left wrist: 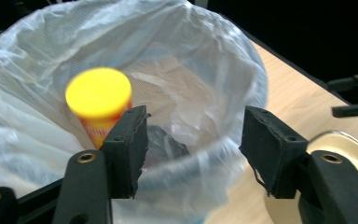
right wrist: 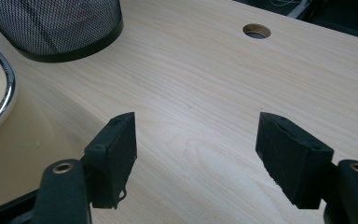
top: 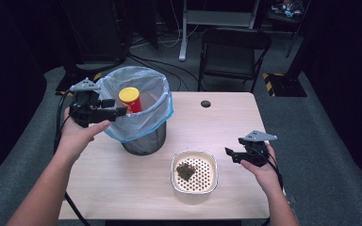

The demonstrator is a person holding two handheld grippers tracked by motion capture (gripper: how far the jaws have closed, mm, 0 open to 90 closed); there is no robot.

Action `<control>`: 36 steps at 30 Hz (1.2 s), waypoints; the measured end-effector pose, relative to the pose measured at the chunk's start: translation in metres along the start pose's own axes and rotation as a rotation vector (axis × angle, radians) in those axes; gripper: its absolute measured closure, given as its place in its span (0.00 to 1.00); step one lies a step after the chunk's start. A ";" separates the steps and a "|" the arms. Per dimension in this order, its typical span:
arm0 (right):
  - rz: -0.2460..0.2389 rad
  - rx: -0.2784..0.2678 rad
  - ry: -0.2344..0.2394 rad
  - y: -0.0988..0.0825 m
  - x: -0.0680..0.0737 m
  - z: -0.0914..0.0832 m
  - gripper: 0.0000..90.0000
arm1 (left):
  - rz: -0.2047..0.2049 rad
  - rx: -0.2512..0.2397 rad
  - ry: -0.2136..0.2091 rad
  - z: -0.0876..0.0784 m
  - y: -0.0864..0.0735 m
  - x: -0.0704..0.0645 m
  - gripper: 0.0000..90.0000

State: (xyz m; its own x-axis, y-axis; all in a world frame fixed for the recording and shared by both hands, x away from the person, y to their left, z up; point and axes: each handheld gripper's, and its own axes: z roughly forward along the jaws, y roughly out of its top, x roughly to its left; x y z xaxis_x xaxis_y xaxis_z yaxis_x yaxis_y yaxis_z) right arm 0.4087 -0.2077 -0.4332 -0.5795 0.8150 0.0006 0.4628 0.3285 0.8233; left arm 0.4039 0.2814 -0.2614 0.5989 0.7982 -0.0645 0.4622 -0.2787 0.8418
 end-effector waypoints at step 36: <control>0.016 0.027 -0.006 -0.009 -0.004 0.006 0.32 | -0.073 0.036 0.029 0.052 -0.174 0.016 0.48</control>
State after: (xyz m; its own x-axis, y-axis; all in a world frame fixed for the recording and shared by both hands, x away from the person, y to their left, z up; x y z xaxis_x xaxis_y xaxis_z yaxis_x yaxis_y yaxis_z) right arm 0.4108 -0.2117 -0.4438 -0.5677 0.8232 0.0101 0.4902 0.3281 0.8075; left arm 0.3669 0.3145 -0.4374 0.5435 0.8322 -0.1094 0.5275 -0.2373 0.8158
